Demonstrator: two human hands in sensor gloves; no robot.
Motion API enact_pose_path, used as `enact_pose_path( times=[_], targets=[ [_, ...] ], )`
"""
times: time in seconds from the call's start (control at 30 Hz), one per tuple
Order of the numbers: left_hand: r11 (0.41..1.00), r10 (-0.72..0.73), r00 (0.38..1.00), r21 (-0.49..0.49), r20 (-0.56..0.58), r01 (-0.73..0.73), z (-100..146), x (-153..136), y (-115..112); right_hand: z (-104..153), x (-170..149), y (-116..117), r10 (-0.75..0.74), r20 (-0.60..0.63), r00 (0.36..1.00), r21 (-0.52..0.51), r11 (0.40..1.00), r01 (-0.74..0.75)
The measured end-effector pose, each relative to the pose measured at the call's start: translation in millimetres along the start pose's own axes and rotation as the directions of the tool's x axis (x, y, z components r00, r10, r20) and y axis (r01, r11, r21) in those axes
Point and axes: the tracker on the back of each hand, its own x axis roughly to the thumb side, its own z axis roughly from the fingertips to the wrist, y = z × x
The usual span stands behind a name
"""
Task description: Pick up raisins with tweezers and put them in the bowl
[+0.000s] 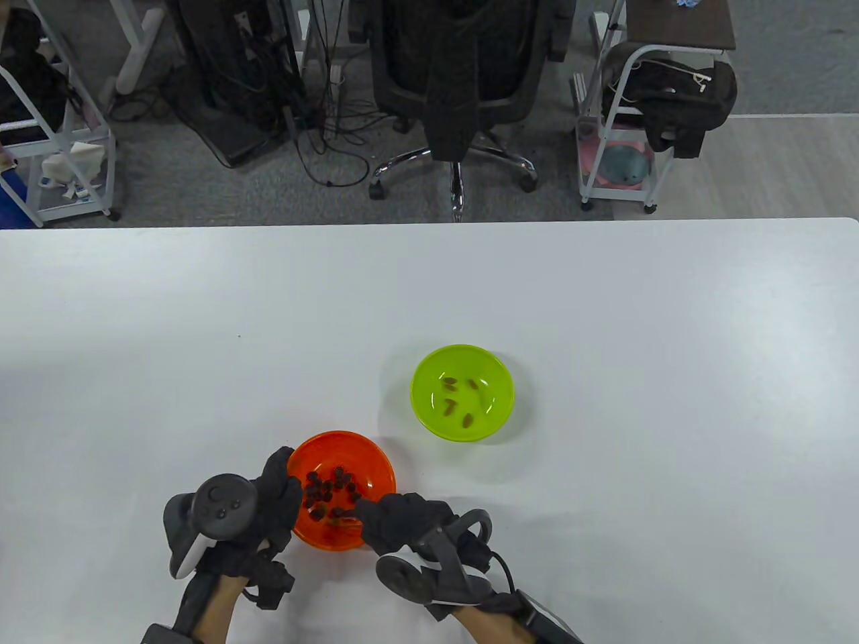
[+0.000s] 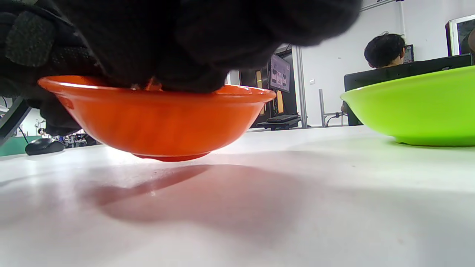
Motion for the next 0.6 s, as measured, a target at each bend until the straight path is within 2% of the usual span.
enact_pose_path(
  times=[0.33,0.6],
  targets=[
    [1.000,0.003,1.000,0.000,-0.003,-0.003,0,-1,1,2,-12,-6,-0.074,-0.049,0.996,-0.050,0.996,0.072],
    [1.000,0.006,1.000,0.001,-0.003,-0.006,0,-1,1,2,-42,-15,-0.106,-0.159,0.982,-0.127,0.988,0.087]
  ],
)
